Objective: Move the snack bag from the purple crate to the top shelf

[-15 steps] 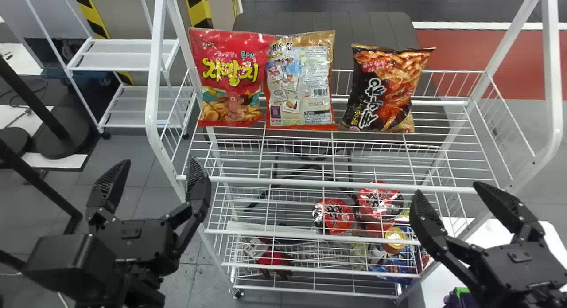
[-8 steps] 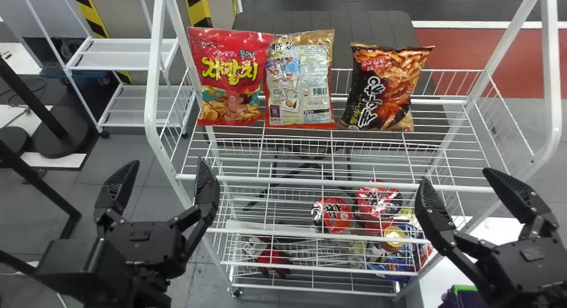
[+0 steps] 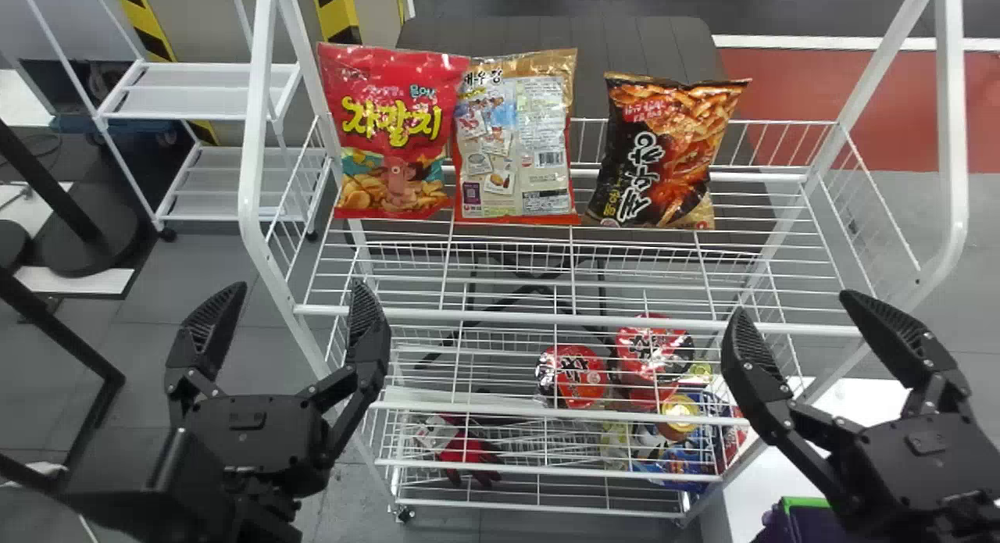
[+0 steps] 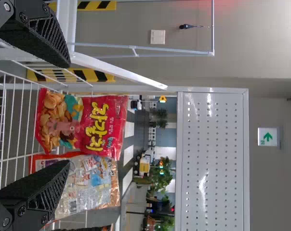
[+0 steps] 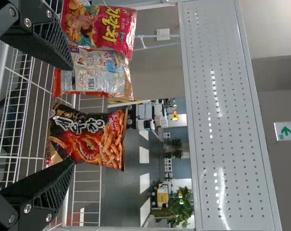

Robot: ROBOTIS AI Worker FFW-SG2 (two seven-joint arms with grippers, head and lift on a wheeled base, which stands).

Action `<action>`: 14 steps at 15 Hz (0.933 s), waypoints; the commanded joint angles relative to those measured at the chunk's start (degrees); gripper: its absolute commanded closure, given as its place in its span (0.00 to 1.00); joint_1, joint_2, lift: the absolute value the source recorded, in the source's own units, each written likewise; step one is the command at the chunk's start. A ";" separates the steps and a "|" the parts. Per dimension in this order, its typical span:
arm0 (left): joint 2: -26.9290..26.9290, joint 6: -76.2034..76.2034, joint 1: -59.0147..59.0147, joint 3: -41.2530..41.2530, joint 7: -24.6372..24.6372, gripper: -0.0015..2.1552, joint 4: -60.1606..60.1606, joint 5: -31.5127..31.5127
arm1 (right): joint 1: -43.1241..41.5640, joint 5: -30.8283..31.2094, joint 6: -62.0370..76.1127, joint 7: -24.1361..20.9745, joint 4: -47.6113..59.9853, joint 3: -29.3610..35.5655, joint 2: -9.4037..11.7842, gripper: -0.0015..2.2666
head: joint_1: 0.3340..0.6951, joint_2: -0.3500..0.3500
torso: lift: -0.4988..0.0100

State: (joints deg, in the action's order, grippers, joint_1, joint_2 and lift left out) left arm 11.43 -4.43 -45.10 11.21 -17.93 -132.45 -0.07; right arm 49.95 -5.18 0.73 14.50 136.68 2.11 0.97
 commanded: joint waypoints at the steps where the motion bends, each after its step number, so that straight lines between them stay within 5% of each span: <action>1: 0.00 0.00 0.02 0.57 -0.09 0.05 0.00 -0.37 | 0.15 -0.09 0.37 0.00 0.08 0.00 0.00 0.06 | 1.00 0.51 | 0.98; 14: 0.00 0.00 0.02 3.74 -1.23 0.05 -0.09 -2.31 | 0.85 -2.20 2.30 -0.35 0.16 -0.79 -0.09 0.06 | 1.00 0.47 | 0.98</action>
State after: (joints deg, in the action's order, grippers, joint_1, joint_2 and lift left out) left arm 11.42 -4.43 -45.16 14.38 -18.98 -132.54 -2.08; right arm 50.70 -7.14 2.88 14.52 136.85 1.70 0.92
